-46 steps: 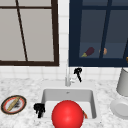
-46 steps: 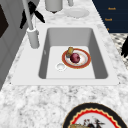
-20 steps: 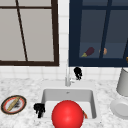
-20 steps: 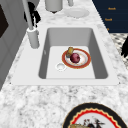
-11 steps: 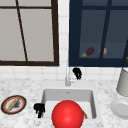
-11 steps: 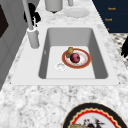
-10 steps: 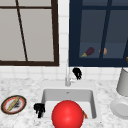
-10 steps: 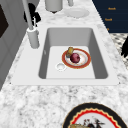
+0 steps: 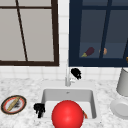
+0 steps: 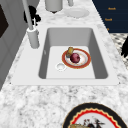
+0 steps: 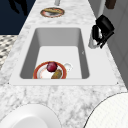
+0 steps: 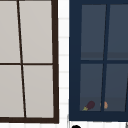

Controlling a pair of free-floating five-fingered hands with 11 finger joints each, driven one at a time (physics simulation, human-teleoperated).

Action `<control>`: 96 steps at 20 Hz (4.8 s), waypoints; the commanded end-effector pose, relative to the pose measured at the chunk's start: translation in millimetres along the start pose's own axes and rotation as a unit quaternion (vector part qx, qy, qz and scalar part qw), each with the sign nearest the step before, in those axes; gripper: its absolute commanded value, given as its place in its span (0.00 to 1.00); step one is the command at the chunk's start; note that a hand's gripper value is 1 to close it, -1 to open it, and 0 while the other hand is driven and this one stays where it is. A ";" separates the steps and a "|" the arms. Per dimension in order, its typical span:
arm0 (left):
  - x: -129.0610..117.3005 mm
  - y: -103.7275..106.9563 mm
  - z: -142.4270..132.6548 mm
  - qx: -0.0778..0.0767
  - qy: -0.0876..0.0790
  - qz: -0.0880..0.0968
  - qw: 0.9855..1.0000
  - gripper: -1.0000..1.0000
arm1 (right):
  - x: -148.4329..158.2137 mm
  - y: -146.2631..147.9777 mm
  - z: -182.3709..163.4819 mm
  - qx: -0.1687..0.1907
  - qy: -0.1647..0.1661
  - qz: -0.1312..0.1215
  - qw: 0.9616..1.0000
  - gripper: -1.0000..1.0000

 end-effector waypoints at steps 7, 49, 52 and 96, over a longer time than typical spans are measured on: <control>0.0 0.0 0.0 0.000 0.000 0.000 1.000 0.50 | 25.3 -23.6 16.8 -0.019 0.062 0.064 0.996 1.00; 0.0 0.0 0.0 0.000 0.000 0.000 1.000 0.50 | 25.3 1.7 0.6 0.001 0.115 0.004 0.993 0.00; 0.0 0.0 0.0 0.000 0.000 0.000 1.000 0.50 | 26.3 1.4 -3.2 0.005 0.093 -0.013 0.996 0.00; 0.0 0.0 0.0 0.000 0.000 0.000 1.000 0.50 | 35.7 -10.9 -23.5 -0.010 -0.088 -0.063 0.994 1.00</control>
